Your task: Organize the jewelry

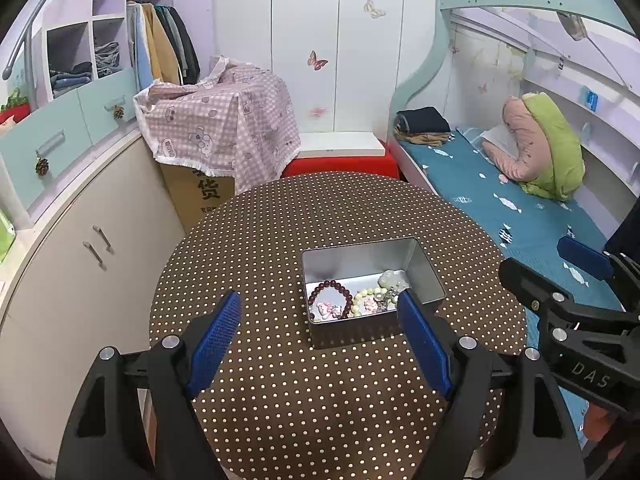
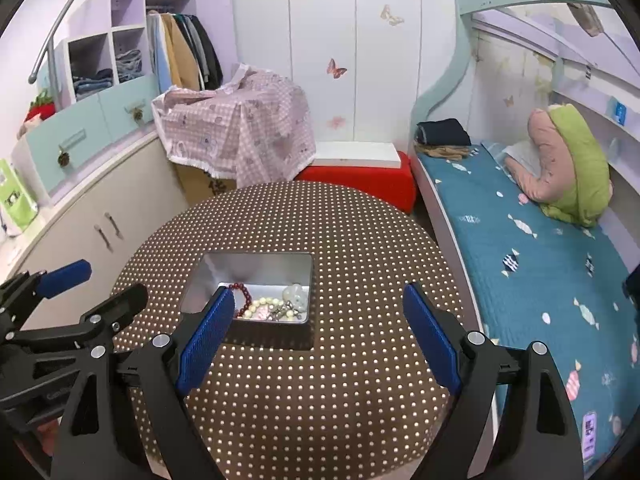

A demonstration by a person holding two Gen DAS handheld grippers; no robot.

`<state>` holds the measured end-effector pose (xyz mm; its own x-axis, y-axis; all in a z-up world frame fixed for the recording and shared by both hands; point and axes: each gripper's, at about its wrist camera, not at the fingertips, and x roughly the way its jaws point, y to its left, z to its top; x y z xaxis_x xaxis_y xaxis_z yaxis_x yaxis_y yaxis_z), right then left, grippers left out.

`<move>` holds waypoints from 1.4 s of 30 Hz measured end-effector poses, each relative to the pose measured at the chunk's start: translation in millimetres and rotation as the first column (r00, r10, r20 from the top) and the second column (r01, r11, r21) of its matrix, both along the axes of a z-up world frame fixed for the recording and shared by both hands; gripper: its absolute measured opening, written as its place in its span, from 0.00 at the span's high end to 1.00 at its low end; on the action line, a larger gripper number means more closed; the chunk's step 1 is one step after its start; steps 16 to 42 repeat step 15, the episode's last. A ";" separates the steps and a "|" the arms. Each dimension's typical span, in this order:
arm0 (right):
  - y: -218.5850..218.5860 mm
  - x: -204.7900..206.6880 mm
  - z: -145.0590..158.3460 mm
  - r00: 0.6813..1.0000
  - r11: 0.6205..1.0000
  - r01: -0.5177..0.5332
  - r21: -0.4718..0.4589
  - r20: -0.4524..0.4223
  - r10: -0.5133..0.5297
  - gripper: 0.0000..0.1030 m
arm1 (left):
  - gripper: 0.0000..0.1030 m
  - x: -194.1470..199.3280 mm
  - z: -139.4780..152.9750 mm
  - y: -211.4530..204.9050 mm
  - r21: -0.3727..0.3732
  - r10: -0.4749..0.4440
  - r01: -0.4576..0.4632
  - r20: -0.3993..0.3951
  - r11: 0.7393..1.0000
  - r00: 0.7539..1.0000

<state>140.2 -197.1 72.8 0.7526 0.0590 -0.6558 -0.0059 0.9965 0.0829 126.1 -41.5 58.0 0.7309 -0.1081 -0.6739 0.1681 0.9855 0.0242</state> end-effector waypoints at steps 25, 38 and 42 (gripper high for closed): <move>-0.3 0.8 -9.9 0.999 1.000 0.017 0.021 -0.030 -0.016 0.19 | 0.24 -1.3 -1.8 -0.1 0.000 -0.003 0.003 -0.032 1.000 0.999; -0.3 0.8 -9.9 0.999 1.000 0.017 0.021 -0.030 -0.016 0.19 | 0.24 -1.3 -1.8 -0.1 0.000 -0.003 0.003 -0.032 1.000 0.999; -0.3 0.8 -9.9 0.999 1.000 0.017 0.021 -0.030 -0.016 0.19 | 0.24 -1.3 -1.8 -0.1 0.000 -0.003 0.003 -0.032 1.000 0.999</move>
